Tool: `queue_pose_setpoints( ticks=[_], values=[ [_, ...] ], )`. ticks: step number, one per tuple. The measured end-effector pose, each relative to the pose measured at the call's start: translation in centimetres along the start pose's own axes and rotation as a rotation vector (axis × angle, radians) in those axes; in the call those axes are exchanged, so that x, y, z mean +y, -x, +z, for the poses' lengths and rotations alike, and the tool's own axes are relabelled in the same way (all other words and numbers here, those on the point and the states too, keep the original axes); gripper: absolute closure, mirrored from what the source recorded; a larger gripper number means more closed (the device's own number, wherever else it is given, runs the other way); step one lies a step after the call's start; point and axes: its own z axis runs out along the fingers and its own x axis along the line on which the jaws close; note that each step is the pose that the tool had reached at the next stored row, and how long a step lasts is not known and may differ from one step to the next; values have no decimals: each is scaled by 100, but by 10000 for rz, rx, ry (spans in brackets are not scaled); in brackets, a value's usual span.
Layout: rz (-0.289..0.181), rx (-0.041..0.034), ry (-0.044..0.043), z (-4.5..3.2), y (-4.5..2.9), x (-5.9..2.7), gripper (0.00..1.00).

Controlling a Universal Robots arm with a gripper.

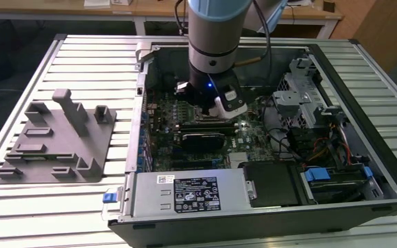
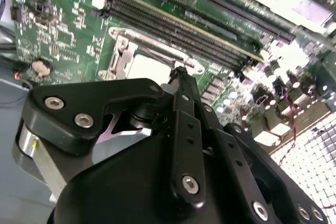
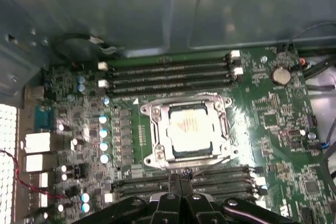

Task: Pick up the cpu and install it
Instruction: 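Install the second cpu locking lever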

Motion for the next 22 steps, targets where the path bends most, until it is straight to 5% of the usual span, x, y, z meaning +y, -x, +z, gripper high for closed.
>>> queue_pose_setpoints(
  ticks=[2,4,13,22],
  values=[
    [-6,-15,-133,13,2,-3,89],
    [-7,-14,-150,45,2,-10,89],
    [2,-16,-150,188,-7,-42,89],
    [5,-8,-85,204,-64,-54,89]
  ],
)
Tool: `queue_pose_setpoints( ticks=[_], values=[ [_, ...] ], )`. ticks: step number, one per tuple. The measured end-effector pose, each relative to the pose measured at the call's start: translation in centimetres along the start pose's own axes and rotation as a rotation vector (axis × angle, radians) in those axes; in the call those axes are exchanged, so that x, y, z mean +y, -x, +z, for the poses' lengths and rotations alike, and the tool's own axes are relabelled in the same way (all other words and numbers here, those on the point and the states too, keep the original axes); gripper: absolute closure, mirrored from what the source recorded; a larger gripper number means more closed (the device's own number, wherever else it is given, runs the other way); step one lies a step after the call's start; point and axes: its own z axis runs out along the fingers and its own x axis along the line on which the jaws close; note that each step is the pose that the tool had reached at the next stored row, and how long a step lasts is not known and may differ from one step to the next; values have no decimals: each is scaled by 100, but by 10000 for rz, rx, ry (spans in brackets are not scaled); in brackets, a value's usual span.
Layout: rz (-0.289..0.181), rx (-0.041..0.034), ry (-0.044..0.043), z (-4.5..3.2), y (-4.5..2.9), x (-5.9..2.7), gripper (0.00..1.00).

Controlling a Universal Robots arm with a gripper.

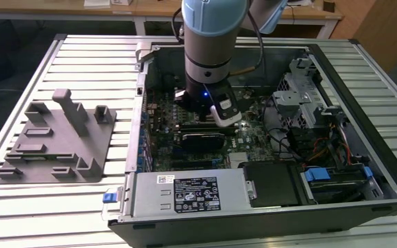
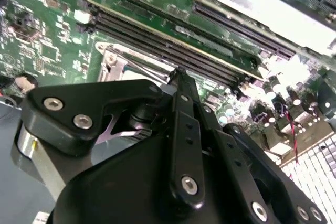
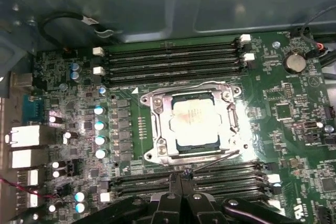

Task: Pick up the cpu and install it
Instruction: 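Install the second cpu locking lever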

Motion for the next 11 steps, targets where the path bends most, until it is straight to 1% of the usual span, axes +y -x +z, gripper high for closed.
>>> queue_pose_setpoints(
  ticks=[2,4,5,8,10,11],
  values=[
    [0,1,23,14,-29,-6,89],
    [0,5,48,36,-37,-14,89],
    [0,9,79,47,-38,-17,89],
    [6,24,218,61,-44,-32,89],
    [12,38,363,65,-52,-47,89],
    [12,41,383,65,-53,-52,89]
  ],
)
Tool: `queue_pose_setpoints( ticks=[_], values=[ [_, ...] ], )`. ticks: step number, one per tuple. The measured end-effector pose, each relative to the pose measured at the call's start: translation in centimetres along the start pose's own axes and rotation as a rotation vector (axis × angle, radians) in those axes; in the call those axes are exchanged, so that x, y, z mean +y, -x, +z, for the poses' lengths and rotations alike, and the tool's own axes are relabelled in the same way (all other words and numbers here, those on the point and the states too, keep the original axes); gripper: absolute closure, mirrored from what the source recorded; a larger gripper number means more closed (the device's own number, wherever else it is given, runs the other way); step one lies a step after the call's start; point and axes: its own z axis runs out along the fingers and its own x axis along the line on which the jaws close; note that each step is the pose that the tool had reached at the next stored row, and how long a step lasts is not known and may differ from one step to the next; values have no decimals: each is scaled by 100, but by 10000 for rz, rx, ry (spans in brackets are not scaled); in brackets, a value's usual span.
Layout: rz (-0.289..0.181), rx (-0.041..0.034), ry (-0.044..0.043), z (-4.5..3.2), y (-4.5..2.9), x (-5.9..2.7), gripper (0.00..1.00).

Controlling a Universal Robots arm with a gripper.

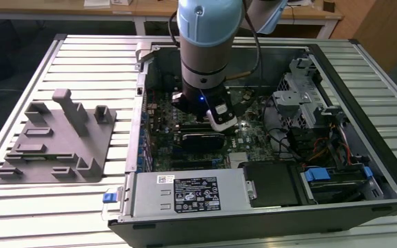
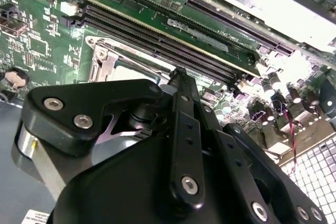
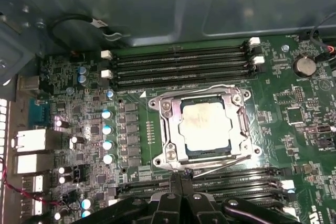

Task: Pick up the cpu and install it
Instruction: 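Install the second cpu locking lever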

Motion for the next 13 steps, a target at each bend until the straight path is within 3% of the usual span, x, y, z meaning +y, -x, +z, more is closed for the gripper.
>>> queue_pose_setpoints(
  ticks=[4,7,13],
  values=[
    [0,1,10,15,-4,-21,89],
    [-4,10,73,25,-6,-45,89],
    [-15,40,307,62,-39,-81,89]
  ],
)
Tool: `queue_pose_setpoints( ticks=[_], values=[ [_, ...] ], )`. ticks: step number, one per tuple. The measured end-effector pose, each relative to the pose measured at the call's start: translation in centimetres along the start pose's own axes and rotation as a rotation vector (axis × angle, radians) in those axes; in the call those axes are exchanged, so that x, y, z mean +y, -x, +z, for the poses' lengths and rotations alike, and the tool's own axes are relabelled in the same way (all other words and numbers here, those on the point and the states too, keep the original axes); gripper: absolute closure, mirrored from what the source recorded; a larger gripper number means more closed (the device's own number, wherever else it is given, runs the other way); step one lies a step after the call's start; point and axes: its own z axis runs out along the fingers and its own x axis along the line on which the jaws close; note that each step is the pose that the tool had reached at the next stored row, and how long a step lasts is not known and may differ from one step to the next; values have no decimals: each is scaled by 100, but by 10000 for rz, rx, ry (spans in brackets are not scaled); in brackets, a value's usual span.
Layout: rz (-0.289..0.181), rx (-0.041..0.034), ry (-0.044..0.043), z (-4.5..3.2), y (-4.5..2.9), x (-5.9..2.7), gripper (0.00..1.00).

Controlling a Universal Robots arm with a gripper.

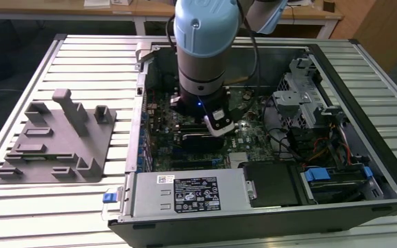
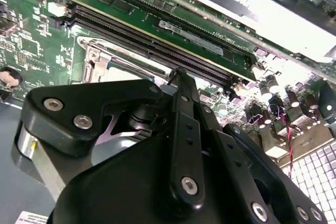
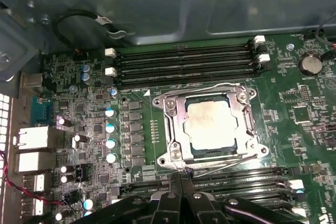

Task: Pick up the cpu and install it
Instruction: 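Install the second cpu locking lever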

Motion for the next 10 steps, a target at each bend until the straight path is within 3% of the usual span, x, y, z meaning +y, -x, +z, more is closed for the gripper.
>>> queue_pose_setpoints(
  ticks=[10],
  values=[
    [2,10,86,60,-19,-15,89]
  ],
)
